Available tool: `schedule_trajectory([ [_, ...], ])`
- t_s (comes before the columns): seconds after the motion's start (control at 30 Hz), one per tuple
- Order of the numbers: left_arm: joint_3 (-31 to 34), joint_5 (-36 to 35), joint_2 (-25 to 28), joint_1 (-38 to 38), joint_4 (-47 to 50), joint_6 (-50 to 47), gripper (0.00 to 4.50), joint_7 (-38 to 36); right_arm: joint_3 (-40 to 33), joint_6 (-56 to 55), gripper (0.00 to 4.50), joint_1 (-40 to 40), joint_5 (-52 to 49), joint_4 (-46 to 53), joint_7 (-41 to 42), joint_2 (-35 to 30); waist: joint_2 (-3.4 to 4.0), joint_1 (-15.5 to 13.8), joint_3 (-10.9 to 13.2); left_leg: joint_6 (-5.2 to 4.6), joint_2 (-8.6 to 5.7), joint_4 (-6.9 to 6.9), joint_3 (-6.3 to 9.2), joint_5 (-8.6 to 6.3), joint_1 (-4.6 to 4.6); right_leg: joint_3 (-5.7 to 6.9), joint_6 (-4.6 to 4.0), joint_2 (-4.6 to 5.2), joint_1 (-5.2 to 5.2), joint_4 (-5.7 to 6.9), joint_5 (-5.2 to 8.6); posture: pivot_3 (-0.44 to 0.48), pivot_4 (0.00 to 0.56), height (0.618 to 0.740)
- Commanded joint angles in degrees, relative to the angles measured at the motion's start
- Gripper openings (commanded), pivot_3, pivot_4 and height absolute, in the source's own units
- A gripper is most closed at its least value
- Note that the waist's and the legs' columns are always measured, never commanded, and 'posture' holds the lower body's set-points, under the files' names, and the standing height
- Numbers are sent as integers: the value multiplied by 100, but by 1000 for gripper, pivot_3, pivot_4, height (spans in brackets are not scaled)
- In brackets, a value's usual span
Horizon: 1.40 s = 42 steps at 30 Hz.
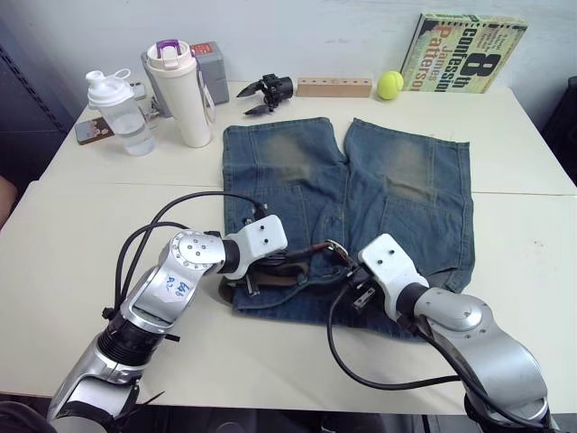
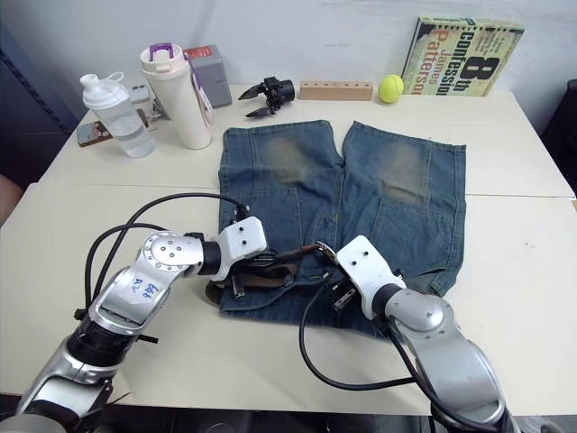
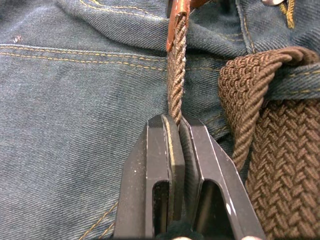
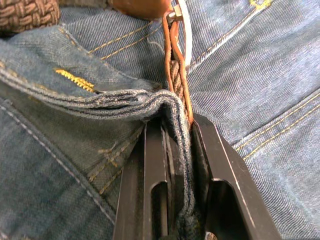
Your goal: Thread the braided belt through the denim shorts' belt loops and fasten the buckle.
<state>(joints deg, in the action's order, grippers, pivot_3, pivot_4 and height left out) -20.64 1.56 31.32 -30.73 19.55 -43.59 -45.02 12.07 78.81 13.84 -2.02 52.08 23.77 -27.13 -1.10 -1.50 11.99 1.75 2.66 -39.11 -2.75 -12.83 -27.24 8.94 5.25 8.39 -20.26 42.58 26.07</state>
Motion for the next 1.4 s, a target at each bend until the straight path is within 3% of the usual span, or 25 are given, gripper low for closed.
schedule_trajectory([
  [0.03, -252, 85, -400, 43, -111, -412, 0, 373, 326, -269, 50, 265, -97, 632, -30, -384, 0, -5, 0, -1, 0, 0, 0, 1, 0, 1, 0, 2, 0, 1, 0, 0, 150, 657],
  [0.13, -154, 62, -888, -32, -230, -482, 0, 740, 775, -441, 50, 435, -58, 621, -24, -914, -2, -20, -2, -7, -1, -3, 0, 3, -2, 3, 2, 12, 2, 3, 0, 0, 150, 657],
  [0.27, -78, -62, -1412, 141, -300, 162, 0, 1000, 1230, -494, 50, 552, -74, 516, -101, -1113, -2, -10, -2, -8, 0, -5, 0, 3, -7, 5, 3, 12, 3, -1, -1, 0, 150, 657],
  [0.47, 107, -400, -1510, 739, -396, 1512, 0, 695, 1396, -608, 50, 685, -145, 322, 56, -1394, -1, 12, -2, -8, 1, -4, 0, 4, -6, 11, 3, 7, 2, -2, -1, 0, 150, 657],
  [0.7, 246, -231, -1308, 818, -839, 1940, 0, 739, 1206, -1091, 50, 604, -175, 332, 353, -1848, -1, 11, -3, -8, -1, -3, -2, 4, -7, 12, 3, 7, 3, -5, -1, 0, 150, 657],
  [0.83, 172, -192, -1337, 841, -927, 2050, 0, 732, 616, -1141, 1817, 423, -473, 535, 568, -1721, -1, 5, -2, -8, 0, -3, -3, 4, -7, 13, 3, 8, 3, -5, -1, 0, 150, 657],
  [1.0, 0, -123, -1354, 878, -966, 2138, 0, 700, -664, -798, 4426, 307, -1123, 737, 1107, -1728, -1, 0, -3, -9, 0, -3, -3, 3, -7, 14, 3, 9, 6, -6, -1, 0, 150, 657],
  [1.1, -24, -111, -1351, 851, -1020, 2176, 0, 688, -2028, -606, 4426, 375, -1891, 725, 1983, -2060, -1, -21, -2, -14, -1, -3, -2, 0, -8, 21, 3, 10, 16, -18, -2, 0, 150, 657],
  [1.2, -46, -96, -1362, 842, -1041, 2196, 0, 693, -3006, -642, 4426, 1055, -2586, 283, 2362, -2066, 2, 2, -1, -18, -1, -3, -2, -2, -2, 28, 7, 8, 38, -38, -4, 0, 150, 657],
  [1.23, -57, -94, -1370, 842, -1040, 2186, 0, 693, -3022, -849, 4426, 1269, -2549, 104, 2271, -2102, 5, 8, -3, -18, 1, -3, 1, -2, 4, 30, 7, 5, 49, -42, -4, 0, 150, 657],
  [1.4, -96, -35, -1383, 810, -1060, 2228, 0, 720, -989, -3607, 4426, 1028, -592, -414, 1997, -3238, 8, -12, -6, -18, -1, 2, 13, -3, 3, 22, 7, 4, 65, -70, -4, 0, 150, 657],
])
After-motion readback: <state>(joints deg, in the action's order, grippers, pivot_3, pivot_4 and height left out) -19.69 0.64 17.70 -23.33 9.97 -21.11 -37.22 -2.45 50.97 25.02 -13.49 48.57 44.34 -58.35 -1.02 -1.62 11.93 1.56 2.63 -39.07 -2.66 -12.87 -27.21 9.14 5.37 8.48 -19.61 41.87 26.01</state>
